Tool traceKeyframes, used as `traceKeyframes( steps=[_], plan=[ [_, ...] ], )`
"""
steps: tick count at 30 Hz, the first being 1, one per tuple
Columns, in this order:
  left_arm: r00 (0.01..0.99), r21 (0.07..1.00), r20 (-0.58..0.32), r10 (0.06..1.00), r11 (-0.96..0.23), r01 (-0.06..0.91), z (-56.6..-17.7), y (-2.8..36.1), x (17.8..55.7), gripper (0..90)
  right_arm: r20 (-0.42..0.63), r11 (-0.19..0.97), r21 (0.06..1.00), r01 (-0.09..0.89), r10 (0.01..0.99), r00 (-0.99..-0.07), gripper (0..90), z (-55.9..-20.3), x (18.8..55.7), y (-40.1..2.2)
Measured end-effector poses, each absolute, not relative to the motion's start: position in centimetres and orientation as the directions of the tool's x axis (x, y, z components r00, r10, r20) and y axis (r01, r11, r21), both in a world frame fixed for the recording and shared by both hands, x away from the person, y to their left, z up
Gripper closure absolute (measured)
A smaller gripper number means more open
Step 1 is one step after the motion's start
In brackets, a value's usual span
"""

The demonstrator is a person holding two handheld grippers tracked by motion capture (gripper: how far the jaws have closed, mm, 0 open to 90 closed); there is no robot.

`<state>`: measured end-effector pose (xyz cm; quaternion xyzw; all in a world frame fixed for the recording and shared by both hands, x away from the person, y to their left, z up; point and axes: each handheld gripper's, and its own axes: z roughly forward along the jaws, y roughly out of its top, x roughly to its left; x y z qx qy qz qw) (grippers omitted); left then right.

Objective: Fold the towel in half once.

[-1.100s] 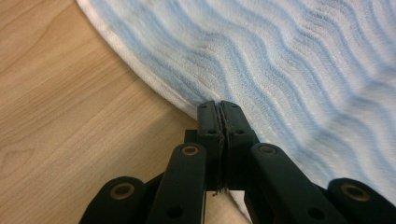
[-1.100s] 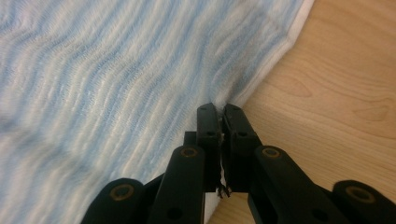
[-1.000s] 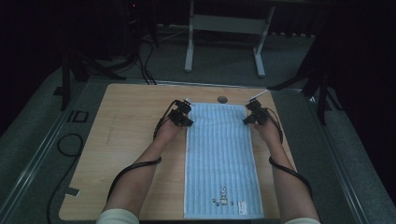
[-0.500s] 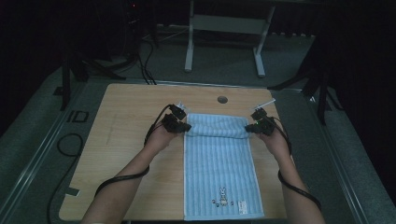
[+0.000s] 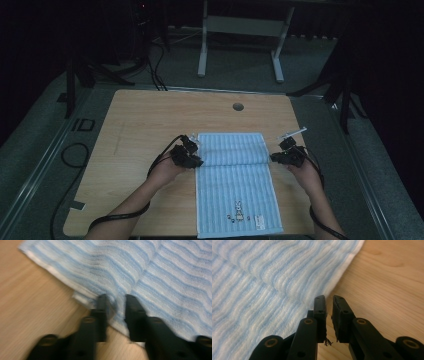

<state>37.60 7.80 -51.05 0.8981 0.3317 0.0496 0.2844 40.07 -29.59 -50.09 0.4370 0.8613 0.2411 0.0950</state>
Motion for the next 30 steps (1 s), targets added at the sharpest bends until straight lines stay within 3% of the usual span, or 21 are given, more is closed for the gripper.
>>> traceKeyframes(
  steps=[7,18,30],
  plan=[
    [0.771,0.57,-0.063,0.634,-0.611,0.549,-49.7,7.1,37.6,70.2,0.022,0.526,0.53,0.665,0.775,-0.631,84.0,-48.3,40.0,-28.2],
    [0.756,0.497,-0.076,0.651,-0.632,0.594,-52.7,6.0,39.8,72.2,0.024,0.58,0.434,0.689,0.757,-0.653,83.9,-51.6,42.4,-25.6],
    [0.737,0.491,-0.088,0.67,-0.614,0.617,-52.9,7.9,40.7,73.4,0.041,0.583,0.43,0.69,0.751,-0.659,83.9,-52.3,42.7,-24.1]
  ],
)
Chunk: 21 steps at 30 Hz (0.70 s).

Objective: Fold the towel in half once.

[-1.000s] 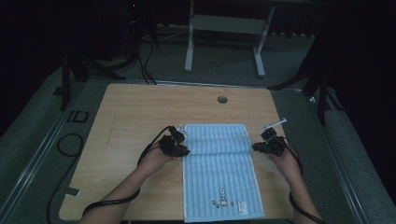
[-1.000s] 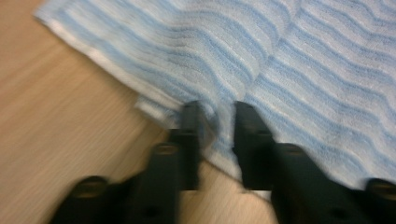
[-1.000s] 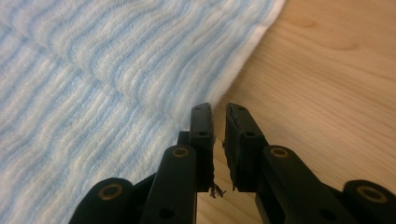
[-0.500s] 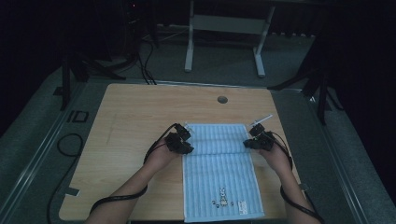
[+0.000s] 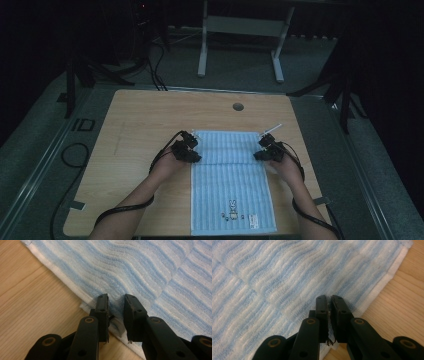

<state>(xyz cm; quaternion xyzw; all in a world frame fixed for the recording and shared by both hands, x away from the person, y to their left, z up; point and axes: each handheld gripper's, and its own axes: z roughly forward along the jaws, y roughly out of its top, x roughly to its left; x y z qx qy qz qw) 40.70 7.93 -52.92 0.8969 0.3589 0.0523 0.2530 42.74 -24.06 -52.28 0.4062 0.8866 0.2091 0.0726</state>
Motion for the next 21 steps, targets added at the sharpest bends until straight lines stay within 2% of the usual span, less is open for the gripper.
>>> traceKeyframes(
  steps=[10,21],
  plan=[
    [0.711,0.491,-0.088,0.698,-0.59,0.64,-52.9,10.2,41.4,73.3,0.047,0.599,0.431,0.675,0.732,-0.679,83.8,-52.3,43.5,-22.0],
    [0.666,0.476,-0.096,0.74,-0.553,0.683,-52.9,14.0,42.3,72.8,0.045,0.627,0.421,0.656,0.708,-0.705,82.7,-52.3,44.7,-17.8]
  ],
)
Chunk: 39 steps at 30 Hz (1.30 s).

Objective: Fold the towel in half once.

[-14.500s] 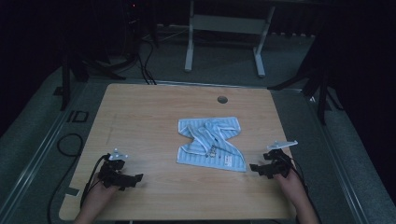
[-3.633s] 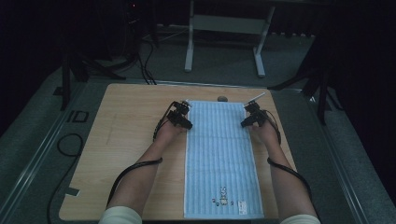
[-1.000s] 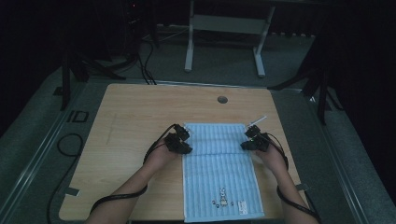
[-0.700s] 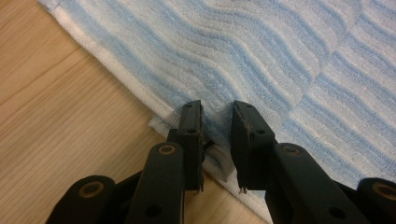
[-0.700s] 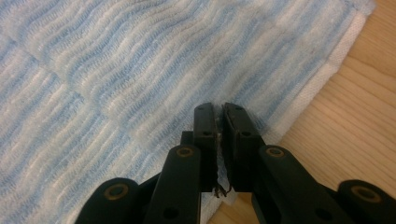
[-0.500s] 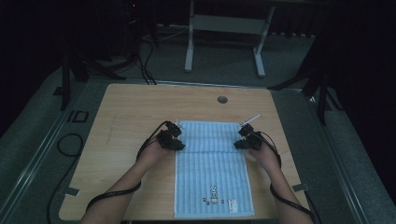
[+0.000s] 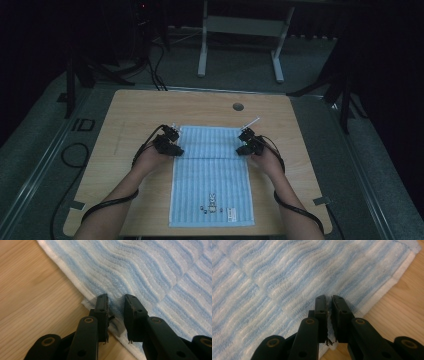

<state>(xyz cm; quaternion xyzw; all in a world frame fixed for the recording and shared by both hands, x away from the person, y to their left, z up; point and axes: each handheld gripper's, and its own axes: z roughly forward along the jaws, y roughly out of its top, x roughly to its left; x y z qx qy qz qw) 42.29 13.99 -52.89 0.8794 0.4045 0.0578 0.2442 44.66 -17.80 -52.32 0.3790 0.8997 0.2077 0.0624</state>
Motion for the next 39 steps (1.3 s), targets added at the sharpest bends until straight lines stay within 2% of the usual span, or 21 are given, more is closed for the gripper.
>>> traceKeyframes(
  steps=[9,12,16,21,24,29,32,39],
  plan=[
    [0.648,0.463,-0.105,0.755,-0.539,0.703,-52.7,15.9,41.8,72.1,0.05,0.64,0.421,0.643,0.691,-0.721,80.4,-52.2,44.7,-15.5],
    [0.635,0.479,-0.103,0.766,-0.521,0.706,-52.1,16.3,42.3,64.5,0.059,0.629,0.447,0.637,0.689,-0.722,79.2,-51.5,44.8,-15.8],
    [0.593,0.511,-0.102,0.798,-0.47,0.72,-50.8,16.9,44.2,61.0,0.041,0.591,0.483,0.646,0.721,-0.691,74.4,-49.1,46.5,-17.0],
    [0.533,0.473,-0.086,0.841,-0.436,0.765,-50.6,17.0,47.6,54.2,0.045,0.55,0.48,0.684,0.763,-0.645,69.5,-48.0,49.7,-17.6],
    [0.504,0.483,-0.09,0.859,-0.405,0.776,-50.5,16.9,49.2,53.8,0.045,0.524,0.47,0.71,0.789,-0.612,64.2,-48.3,51.5,-17.4],
    [0.492,0.452,-0.08,0.867,-0.409,0.793,-51.7,16.8,50.6,51.9,0.04,0.498,0.435,0.75,0.821,-0.569,60.1,-49.8,53.5,-17.0],
    [0.479,0.457,-0.114,0.871,-0.382,0.803,-52.4,16.9,51.1,51.9,0.047,0.489,0.413,0.769,0.831,-0.554,59.7,-50.8,54.0,-16.9],
    [0.482,0.455,-0.117,0.869,-0.384,0.804,-53.1,15.6,51.6,51.9,0.015,0.547,0.381,0.746,0.803,-0.596,61.5,-52.4,54.0,-15.9]
  ],
)
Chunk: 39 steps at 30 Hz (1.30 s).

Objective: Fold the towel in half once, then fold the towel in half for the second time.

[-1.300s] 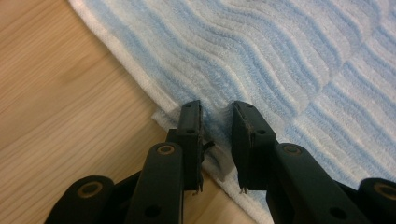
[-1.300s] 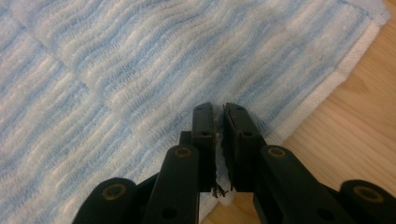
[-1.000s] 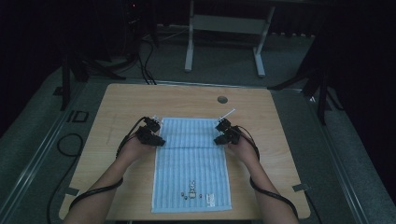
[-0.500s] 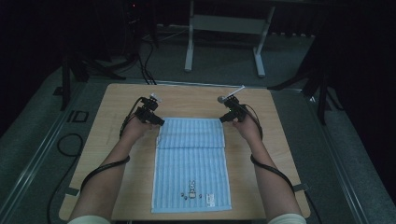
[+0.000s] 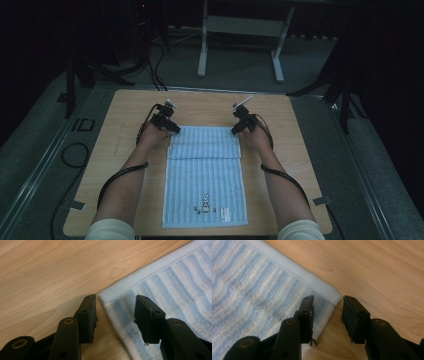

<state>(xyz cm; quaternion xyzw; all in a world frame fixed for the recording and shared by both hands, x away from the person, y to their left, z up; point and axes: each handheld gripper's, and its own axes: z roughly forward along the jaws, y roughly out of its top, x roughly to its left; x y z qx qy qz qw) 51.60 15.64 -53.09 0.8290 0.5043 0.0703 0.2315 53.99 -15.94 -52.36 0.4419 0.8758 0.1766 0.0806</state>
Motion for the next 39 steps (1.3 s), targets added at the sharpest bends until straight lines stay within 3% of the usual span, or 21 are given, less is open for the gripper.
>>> traceKeyframes(
  steps=[3,5,6,8,15,24,27,39],
  plan=[
    [0.511,0.461,-0.074,0.856,-0.425,0.779,-53.1,14.8,51.4,59.0,0.008,0.556,0.389,0.735,0.796,-0.606,68.8,-52.5,53.8,-15.5],
    [0.513,0.456,-0.089,0.854,-0.423,0.783,-53.1,14.7,51.3,74.3,0.015,0.56,0.388,0.732,0.791,-0.612,81.7,-52.4,53.8,-15.4],
    [0.519,0.449,-0.109,0.848,-0.424,0.787,-53.0,14.7,51.3,81.7,0.02,0.561,0.388,0.731,0.788,-0.616,83.8,-52.4,53.7,-15.3],
    [0.513,0.473,-0.111,0.851,-0.409,0.78,-52.7,14.7,51.1,85.8,0.01,0.564,0.394,0.726,0.787,-0.617,84.9,-52.2,53.6,-15.1],
    [0.536,0.525,-0.12,0.836,-0.405,0.748,-49.5,15.1,50.3,86.7,0.026,0.558,0.444,0.701,0.774,-0.633,84.9,-50.2,53.0,-15.4],
    [0.57,0.629,-0.083,0.818,-0.4,0.666,-42.1,16.9,47.9,86.7,0.015,0.535,0.559,0.634,0.758,-0.652,84.9,-43.4,52.2,-16.1],
    [0.568,0.635,-0.087,0.818,-0.393,0.664,-41.4,17.2,47.7,86.6,0.01,0.528,0.587,0.614,0.754,-0.657,84.9,-41.8,52.0,-16.1],
    [0.554,0.747,-0.012,0.832,-0.361,0.558,-31.5,18.4,46.9,86.6,-0.108,0.529,0.698,0.483,0.744,-0.659,84.9,-31.3,51.6,-15.2]
  ],
)
